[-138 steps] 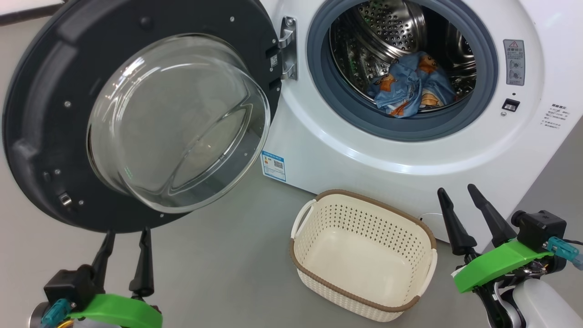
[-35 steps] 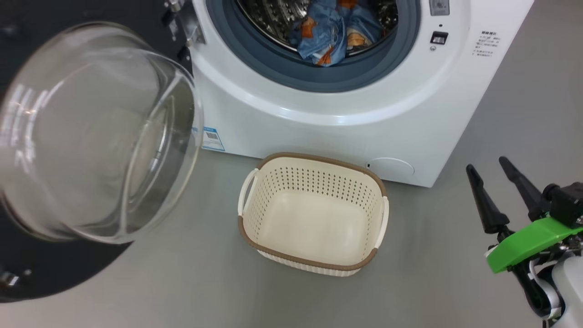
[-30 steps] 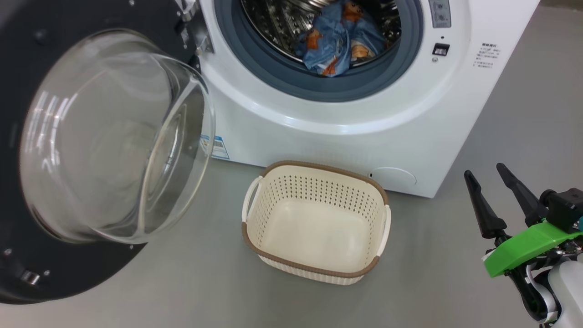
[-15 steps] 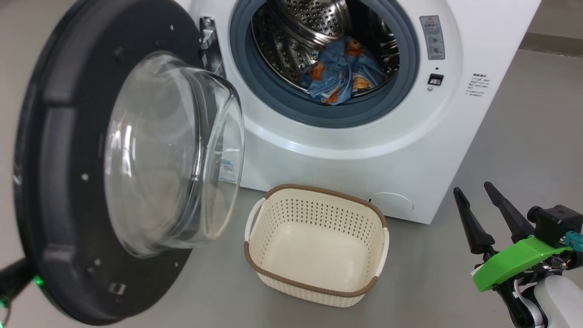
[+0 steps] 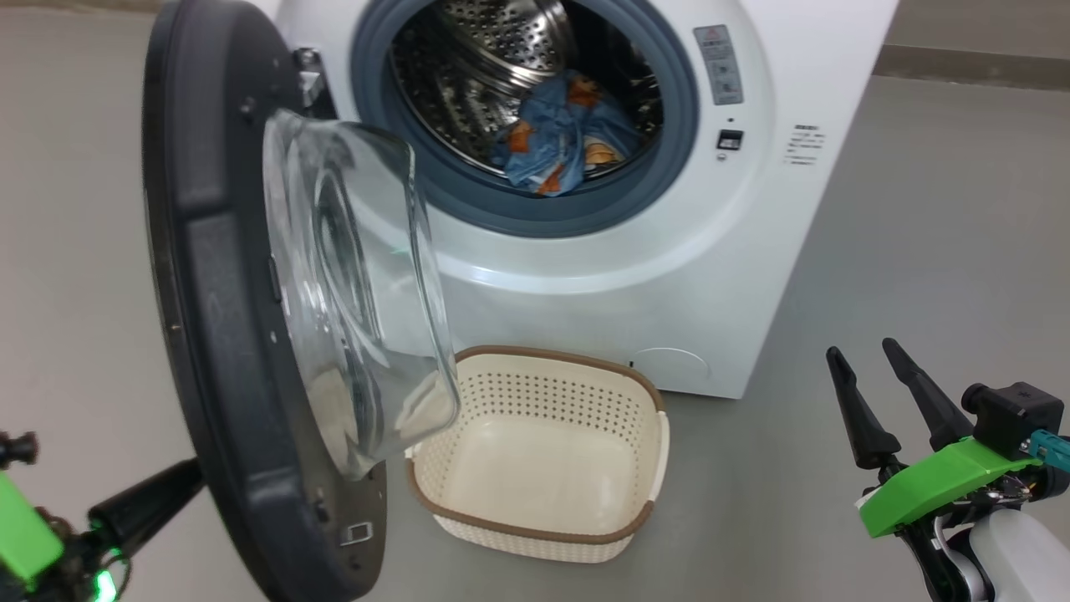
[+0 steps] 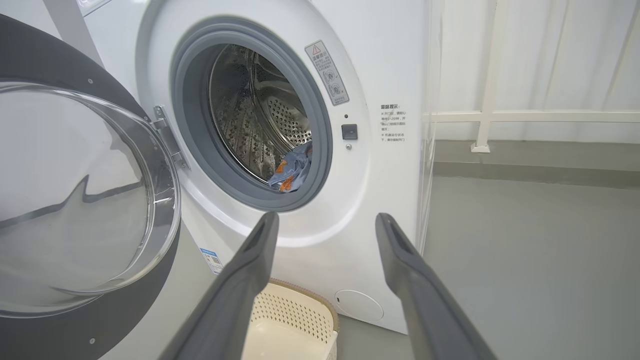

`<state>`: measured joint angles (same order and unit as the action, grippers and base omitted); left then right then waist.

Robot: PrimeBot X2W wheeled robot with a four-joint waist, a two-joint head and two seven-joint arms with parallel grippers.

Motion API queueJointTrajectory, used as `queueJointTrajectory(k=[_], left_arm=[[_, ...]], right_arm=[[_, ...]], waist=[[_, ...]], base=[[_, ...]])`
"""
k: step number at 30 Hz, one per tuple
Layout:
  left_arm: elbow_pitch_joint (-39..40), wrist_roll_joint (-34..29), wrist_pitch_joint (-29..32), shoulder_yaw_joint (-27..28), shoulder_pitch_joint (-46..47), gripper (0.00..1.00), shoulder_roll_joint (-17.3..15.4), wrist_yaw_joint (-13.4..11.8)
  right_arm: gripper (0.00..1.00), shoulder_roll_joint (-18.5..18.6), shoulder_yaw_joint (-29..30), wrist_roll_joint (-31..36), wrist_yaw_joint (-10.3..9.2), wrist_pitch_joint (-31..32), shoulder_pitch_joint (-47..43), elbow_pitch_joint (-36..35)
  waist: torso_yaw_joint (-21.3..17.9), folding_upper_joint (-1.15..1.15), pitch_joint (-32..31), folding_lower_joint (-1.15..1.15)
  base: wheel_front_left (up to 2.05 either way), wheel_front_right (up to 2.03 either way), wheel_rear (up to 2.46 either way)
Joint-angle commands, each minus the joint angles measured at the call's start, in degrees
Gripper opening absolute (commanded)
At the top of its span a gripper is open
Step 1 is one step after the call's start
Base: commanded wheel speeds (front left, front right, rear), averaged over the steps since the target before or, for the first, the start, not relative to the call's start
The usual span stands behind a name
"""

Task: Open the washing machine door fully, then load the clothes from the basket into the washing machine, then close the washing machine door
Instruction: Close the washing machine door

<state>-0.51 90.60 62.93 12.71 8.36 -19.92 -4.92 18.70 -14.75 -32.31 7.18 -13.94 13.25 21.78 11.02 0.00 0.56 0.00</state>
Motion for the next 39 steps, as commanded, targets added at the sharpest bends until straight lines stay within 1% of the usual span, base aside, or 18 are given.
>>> queueJointTrajectory(k=[1, 7, 14, 20, 24, 31, 39], left_arm=[[2.8, -0.4, -0.2, 0.8, 2.4, 0.00, -0.5, -0.3], [4.6, -1.4, -1.6, -1.1, 3.5, 0.00, 1.8, -0.4], [5.4, -3.3, -5.4, -2.3, 6.0, 0.00, 4.9, -1.1], [4.5, -5.0, -8.1, -3.5, 8.6, 0.00, 6.9, -0.6], [3.5, -6.1, -10.0, -3.7, 10.6, 0.00, 7.7, 0.0], [0.7, -7.9, -13.7, -3.9, 15.0, 0.00, 9.2, 1.3], [-4.0, -8.8, -16.9, -3.5, 19.8, 0.00, 10.3, 3.3]], right_arm=[[1.00, 0.6, -0.9, -0.4, 0.31, -0.8, 1.0, -0.8], [1.00, 0.2, -0.6, -0.3, 0.31, -1.0, 1.5, -0.6], [1.00, -0.3, -0.4, -0.2, 0.31, -1.0, 1.8, -0.8], [1.00, -0.9, 0.1, 0.0, 0.31, -1.1, 2.0, -1.4], [1.00, -1.4, 0.4, 0.1, 0.31, -1.1, 2.1, -1.7], [1.00, -2.2, 0.9, 0.3, 0.31, -1.1, 2.5, -2.2], [1.00, -3.0, 1.7, 0.7, 0.31, -1.1, 2.7, -2.5]], waist=[[-2.2, 0.00, 0.3, 0.00], [-6.9, 0.00, 0.8, 0.00], [-12.3, 0.00, 1.2, 0.00], [-16.7, 0.00, 2.2, 0.00], [-19.3, 0.00, 3.2, 0.00], [-22.3, 0.00, 5.1, 0.00], [-22.7, 0.00, 6.6, 0.00]], base=[[0.00, 0.00, 0.00], [0.00, 0.00, 0.00], [0.00, 0.00, 0.00], [0.00, 0.00, 0.00], [0.00, 0.00, 0.00], [0.00, 0.00, 0.00], [0.00, 0.00, 0.00]])
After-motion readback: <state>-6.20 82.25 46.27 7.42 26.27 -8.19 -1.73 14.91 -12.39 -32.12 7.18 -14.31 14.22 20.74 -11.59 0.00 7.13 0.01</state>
